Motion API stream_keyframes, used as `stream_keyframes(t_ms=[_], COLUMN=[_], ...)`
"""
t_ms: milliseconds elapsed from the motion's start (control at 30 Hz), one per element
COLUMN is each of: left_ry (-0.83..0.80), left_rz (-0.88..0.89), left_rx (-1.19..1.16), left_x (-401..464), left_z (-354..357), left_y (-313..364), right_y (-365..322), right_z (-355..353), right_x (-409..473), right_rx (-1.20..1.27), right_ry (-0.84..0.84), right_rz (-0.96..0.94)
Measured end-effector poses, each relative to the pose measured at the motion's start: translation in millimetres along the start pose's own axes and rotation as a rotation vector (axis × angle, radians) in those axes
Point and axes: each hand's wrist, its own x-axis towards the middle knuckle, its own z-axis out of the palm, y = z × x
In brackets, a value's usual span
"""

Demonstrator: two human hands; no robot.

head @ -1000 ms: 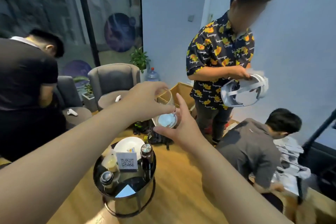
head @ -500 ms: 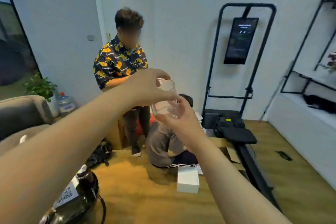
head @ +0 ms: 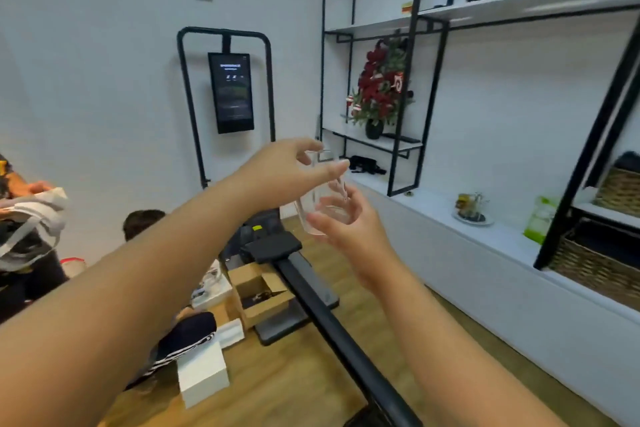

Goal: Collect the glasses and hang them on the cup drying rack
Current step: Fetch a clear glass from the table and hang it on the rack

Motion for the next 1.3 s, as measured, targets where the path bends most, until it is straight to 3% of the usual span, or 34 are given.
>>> stream_keyframes(t_ms=[233,433,600,800,1067,1300], left_ry=[-0.037,-0.109,-0.210,-0.292,-0.299,-0.273], left_rz=[0.204,0.154,0.153,0.204,0.291,0.240], left_rx=[-0.201,-0.376,-0.364,-0.361,-0.302,-0.231], left_x=[84.9,152.5,208.8,288.0,454.2,591.5], left_z=[128.1,246.3,336.1,434.9,561.0,643.7], left_y=[148.7,226.9,264.5,295.9,316.8,317.9], right_y=[-23.8,-41.7,-35.4,-7.1,33.1,66.1], right_z=[-216.1,-375.4,-477.9,-569.8,-689.6,-787.9], right_x=[-19.4,-50.2,-51.7,-19.1,89.0,194.4], right_rx=[0.080,0.180,0.323,0.544,0.677,0.732], right_ry=[0.240,0.432,0.590,0.651,0.738,0.721], right_rz=[-0.032,-0.066,-0.099,-0.129,-0.085,-0.058])
